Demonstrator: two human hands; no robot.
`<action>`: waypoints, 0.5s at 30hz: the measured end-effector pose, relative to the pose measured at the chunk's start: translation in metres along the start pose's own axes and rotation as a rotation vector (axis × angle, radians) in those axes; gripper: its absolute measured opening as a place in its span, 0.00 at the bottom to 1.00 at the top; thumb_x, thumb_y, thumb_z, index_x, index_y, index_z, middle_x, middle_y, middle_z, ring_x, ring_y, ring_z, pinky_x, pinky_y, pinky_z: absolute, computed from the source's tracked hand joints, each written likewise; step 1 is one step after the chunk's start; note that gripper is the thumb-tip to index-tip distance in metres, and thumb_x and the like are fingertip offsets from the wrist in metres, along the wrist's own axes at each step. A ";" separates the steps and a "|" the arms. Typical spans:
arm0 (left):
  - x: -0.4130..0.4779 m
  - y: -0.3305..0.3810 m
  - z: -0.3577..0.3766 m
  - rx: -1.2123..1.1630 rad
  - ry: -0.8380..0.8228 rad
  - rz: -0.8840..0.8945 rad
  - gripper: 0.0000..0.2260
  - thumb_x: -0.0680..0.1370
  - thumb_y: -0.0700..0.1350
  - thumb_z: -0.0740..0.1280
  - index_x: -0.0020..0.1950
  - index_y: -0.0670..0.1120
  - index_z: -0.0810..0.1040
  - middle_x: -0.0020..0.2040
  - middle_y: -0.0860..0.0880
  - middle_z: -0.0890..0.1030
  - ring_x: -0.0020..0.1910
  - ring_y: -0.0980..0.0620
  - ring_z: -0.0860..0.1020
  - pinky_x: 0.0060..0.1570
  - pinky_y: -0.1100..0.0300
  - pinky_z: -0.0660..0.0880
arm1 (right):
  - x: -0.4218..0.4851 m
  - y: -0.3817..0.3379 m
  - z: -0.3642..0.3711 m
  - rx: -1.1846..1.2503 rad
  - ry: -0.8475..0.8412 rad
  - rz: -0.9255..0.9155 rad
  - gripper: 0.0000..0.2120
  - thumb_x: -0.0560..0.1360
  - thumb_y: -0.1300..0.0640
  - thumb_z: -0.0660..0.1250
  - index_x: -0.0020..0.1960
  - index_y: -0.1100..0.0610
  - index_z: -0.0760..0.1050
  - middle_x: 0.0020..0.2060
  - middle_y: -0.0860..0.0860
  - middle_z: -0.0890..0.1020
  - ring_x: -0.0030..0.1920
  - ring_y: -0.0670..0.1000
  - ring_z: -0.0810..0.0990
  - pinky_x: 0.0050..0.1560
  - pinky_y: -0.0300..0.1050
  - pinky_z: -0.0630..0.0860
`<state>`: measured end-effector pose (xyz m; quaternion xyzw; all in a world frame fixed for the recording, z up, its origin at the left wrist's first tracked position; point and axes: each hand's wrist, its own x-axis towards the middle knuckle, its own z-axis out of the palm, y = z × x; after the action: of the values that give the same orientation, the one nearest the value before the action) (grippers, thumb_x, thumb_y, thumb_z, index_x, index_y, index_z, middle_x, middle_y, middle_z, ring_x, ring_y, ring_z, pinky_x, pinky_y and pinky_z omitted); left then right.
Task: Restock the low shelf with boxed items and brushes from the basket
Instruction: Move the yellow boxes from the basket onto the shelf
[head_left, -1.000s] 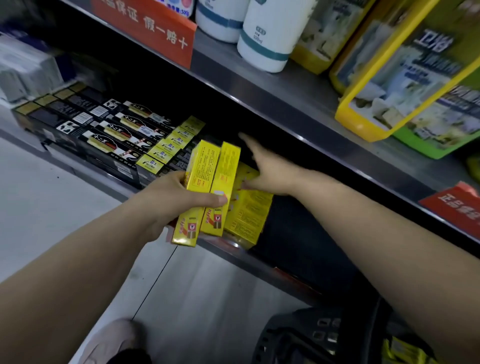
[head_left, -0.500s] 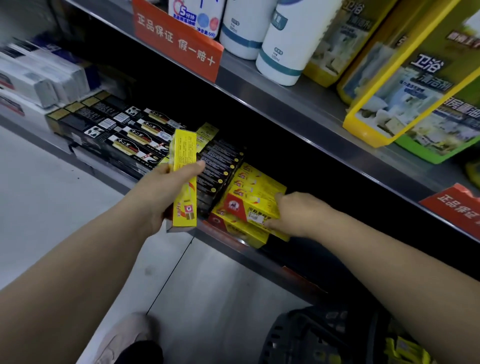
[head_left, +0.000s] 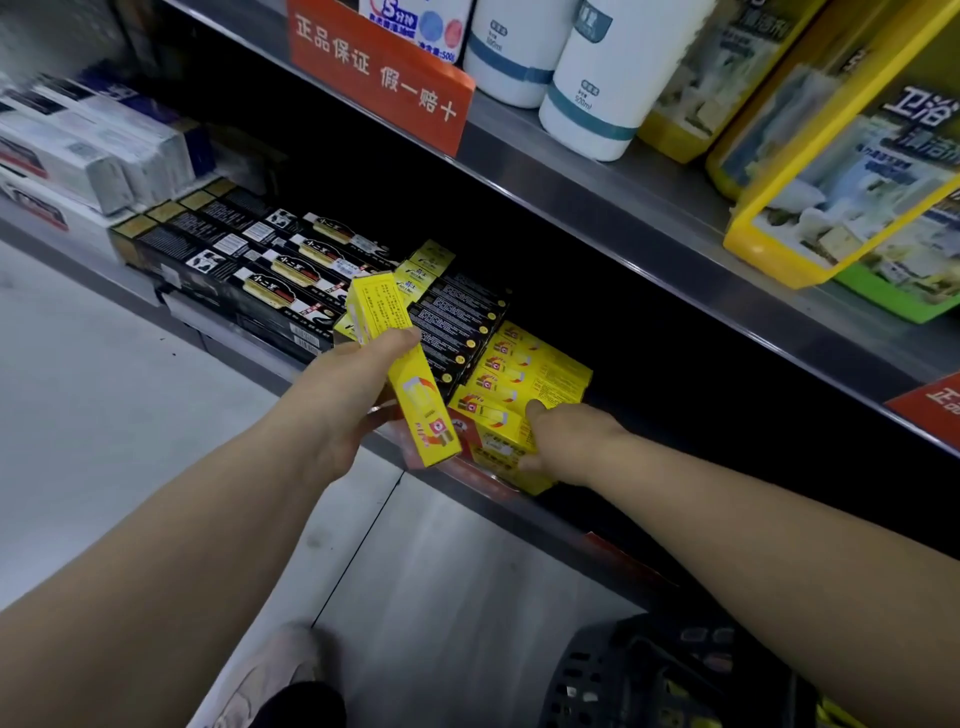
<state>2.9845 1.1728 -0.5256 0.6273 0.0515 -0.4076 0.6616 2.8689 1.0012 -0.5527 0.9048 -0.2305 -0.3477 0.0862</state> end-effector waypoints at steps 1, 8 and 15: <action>0.001 -0.002 0.001 0.005 0.000 -0.001 0.10 0.74 0.52 0.69 0.47 0.46 0.76 0.38 0.48 0.80 0.40 0.50 0.79 0.44 0.56 0.77 | -0.001 -0.002 0.000 0.007 0.006 0.007 0.31 0.77 0.45 0.61 0.72 0.59 0.56 0.55 0.56 0.77 0.55 0.58 0.77 0.40 0.47 0.72; -0.005 -0.011 0.012 0.007 -0.097 0.000 0.12 0.74 0.50 0.70 0.50 0.45 0.74 0.40 0.46 0.84 0.34 0.53 0.83 0.29 0.63 0.77 | -0.024 0.007 -0.036 0.342 0.243 -0.008 0.27 0.77 0.37 0.55 0.66 0.55 0.63 0.55 0.53 0.78 0.54 0.55 0.77 0.45 0.46 0.72; -0.013 -0.015 0.036 -0.037 -0.171 0.040 0.17 0.73 0.52 0.70 0.50 0.39 0.71 0.45 0.42 0.79 0.43 0.48 0.82 0.38 0.59 0.81 | -0.064 0.002 -0.061 0.893 0.262 -0.385 0.31 0.68 0.44 0.73 0.66 0.45 0.63 0.47 0.37 0.72 0.49 0.44 0.77 0.44 0.40 0.78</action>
<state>2.9509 1.1496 -0.5227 0.5789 -0.0102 -0.4453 0.6830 2.8676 1.0302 -0.4688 0.9155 -0.1730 -0.1083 -0.3467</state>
